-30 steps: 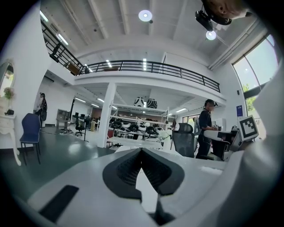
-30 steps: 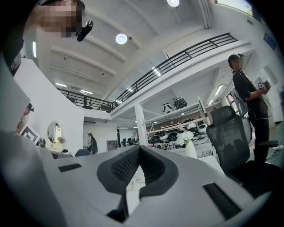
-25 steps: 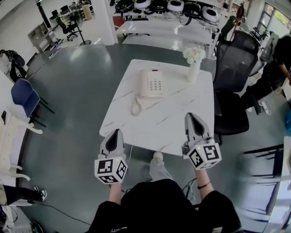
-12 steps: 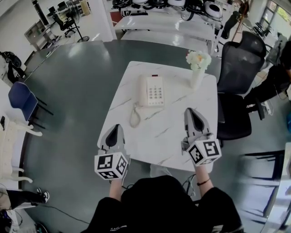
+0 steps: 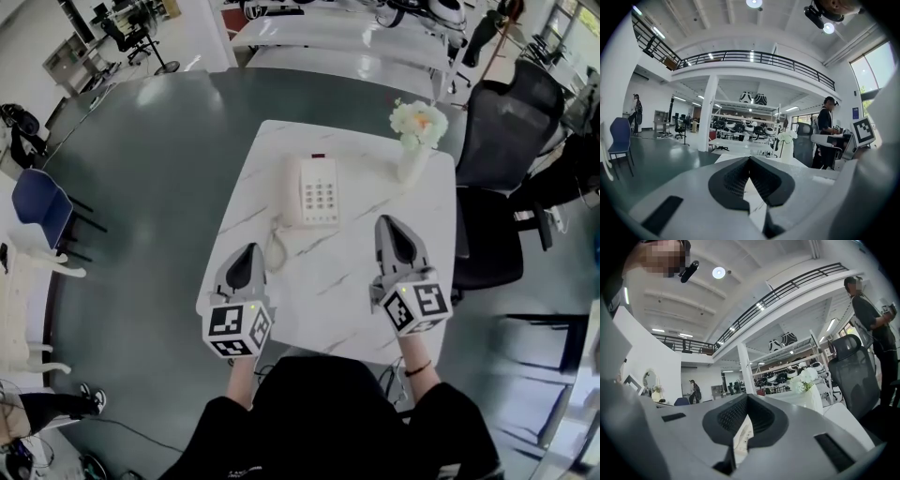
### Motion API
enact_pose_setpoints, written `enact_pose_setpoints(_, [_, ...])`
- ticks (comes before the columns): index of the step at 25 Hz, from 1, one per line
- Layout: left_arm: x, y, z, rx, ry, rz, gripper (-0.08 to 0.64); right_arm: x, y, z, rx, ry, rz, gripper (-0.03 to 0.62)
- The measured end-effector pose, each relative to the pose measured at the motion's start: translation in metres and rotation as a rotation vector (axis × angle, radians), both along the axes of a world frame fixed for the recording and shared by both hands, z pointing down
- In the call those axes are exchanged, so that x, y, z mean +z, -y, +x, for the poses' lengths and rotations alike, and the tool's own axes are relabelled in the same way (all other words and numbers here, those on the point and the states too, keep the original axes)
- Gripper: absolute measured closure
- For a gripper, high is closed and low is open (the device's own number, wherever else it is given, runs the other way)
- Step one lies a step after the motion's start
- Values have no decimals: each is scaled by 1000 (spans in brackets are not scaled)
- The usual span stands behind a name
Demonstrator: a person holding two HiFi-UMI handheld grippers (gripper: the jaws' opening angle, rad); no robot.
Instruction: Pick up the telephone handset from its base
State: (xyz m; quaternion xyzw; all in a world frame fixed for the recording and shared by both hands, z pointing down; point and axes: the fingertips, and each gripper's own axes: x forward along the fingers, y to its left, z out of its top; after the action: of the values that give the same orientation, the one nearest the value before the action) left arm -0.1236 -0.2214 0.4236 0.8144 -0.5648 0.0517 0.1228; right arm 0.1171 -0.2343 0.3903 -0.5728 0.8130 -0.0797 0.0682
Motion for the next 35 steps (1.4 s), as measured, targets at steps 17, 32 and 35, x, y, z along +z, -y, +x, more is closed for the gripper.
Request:
enact_pose_setpoints(17, [61, 88, 23, 5, 8, -132, 561, 68, 53, -10, 71, 19, -122, 600])
enact_pose_setpoints(32, [110, 152, 44, 2, -26, -225, 560, 104, 103, -16, 109, -5, -130, 600])
enact_pose_setpoints(35, [120, 163, 46, -1, -26, -251, 544, 107, 112, -17, 109, -13, -128, 600])
